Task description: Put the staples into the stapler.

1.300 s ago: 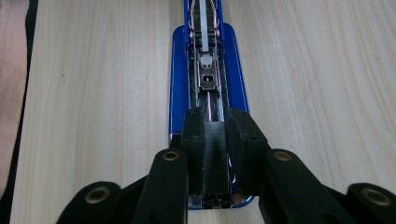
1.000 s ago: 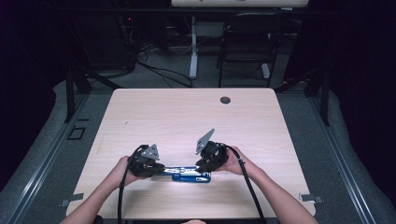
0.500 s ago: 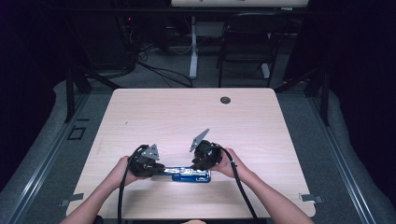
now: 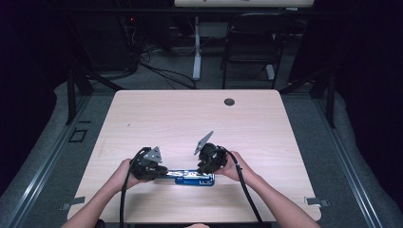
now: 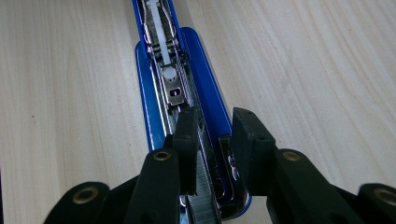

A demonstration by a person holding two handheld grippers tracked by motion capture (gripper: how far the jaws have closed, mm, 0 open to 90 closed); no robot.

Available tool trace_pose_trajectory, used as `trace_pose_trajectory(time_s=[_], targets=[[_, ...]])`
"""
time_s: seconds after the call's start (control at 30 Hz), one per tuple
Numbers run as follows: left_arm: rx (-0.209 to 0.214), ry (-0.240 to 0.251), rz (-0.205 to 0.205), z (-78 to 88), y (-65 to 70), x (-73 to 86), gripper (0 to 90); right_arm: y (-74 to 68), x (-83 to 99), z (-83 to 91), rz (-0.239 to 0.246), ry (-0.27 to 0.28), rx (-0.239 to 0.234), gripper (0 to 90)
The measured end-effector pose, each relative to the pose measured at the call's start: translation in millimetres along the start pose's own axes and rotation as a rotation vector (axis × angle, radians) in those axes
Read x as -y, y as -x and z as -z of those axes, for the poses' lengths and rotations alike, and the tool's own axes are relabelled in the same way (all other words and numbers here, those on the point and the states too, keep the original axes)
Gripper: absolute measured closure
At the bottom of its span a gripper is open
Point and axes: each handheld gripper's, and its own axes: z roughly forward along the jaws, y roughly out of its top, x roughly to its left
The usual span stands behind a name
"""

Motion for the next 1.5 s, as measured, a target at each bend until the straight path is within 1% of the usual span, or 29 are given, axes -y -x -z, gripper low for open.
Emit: trace_pose_trajectory(time_s=[0.13,0.43,0.6,0.83,1.2,1.4,1.5], targets=[[0.007,0.003,-0.003,0.2,-0.8,0.3,79.7,1.1,0.4,-0.2,-0.004,0.002,-0.006,71.8],[0.024,0.010,-0.004,0.3,0.1,1.0,72.4,1.5,1.6,-0.3,-0.009,0.012,-0.010,71.7],[0.032,0.018,-0.001,1.3,-0.6,2.0,71.6,2.0,1.8,-0.4,-0.008,0.014,-0.012,71.6],[0.029,0.013,0.008,4.2,-2.0,5.2,70.9,2.2,2.0,-0.4,-0.010,0.015,-0.014,71.7],[0.027,0.020,0.005,6.3,-1.5,7.6,69.1,3.2,2.5,-0.6,-0.018,0.016,-0.022,71.7],[0.030,0.021,0.009,6.5,-2.5,8.6,69.1,3.6,2.1,-0.6,-0.012,0.012,-0.022,71.7],[0.029,0.015,0.010,7.0,-3.1,9.2,69.4,4.0,2.6,-0.9,-0.015,0.018,-0.028,71.8]])
